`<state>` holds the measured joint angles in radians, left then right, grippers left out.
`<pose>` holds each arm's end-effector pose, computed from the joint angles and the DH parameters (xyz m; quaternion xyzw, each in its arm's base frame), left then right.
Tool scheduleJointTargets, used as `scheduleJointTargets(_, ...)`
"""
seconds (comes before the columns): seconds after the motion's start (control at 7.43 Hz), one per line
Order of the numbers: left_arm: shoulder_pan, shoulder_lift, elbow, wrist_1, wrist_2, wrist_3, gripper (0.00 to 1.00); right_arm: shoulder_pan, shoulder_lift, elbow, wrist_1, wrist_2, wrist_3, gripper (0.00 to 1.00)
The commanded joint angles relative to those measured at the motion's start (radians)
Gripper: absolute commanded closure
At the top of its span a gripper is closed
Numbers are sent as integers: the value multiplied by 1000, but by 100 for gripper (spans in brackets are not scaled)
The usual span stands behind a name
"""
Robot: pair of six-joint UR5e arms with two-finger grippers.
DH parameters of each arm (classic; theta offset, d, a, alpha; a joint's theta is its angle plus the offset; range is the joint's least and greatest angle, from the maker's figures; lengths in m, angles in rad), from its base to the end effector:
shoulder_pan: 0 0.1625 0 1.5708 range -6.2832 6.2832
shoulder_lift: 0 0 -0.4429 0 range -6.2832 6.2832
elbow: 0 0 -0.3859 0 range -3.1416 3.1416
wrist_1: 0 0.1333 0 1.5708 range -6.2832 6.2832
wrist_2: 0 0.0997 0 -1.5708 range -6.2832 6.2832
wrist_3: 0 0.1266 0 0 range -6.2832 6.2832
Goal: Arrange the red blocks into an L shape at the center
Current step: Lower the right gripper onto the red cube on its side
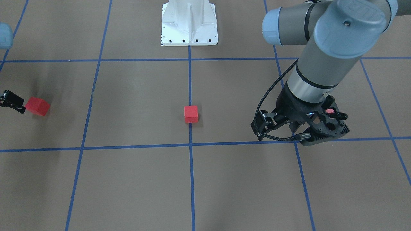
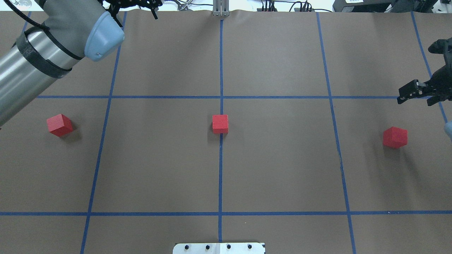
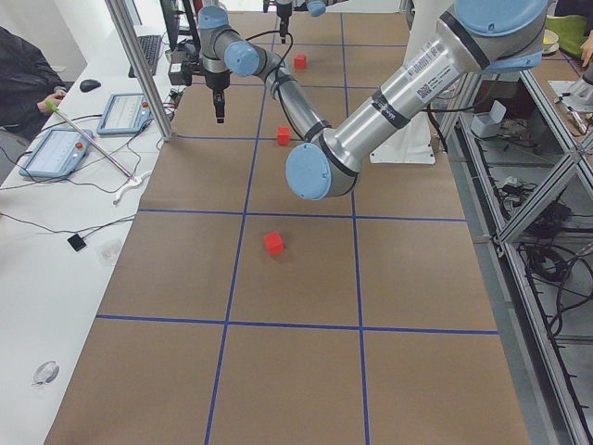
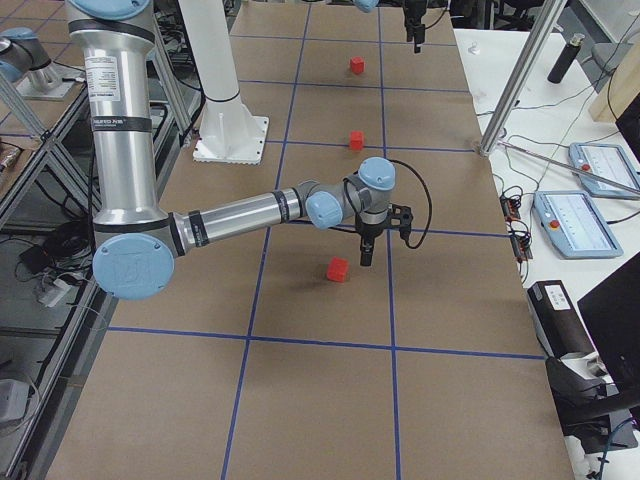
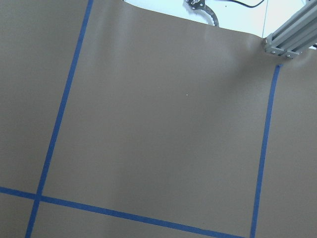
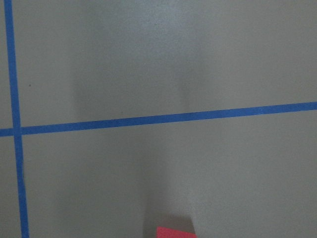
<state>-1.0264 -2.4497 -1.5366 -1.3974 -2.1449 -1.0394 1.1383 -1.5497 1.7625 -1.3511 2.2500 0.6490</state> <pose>0.3288 -0.6677 0.1777 0.0317 0.4126 -0.1314 0.9008 -0.1684 -0.4932 0.5714 0.0060 -0.3831 0.0284 0.9233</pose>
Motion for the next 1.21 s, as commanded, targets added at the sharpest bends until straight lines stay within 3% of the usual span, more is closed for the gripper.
scheduleJointTargets(0.0,-1,3,-7,0,-1,1,0,-20,-44,-67,154,20,12,0)
scheduleJointTargets(0.13,-1,6,-7,0,-1,1,0,-31,-44,-84,156,52,29,0)
scheduleJointTargets(1.08,-1,9,-5,0,-1,1,0,-129,-44,-95,149,46,115,0)
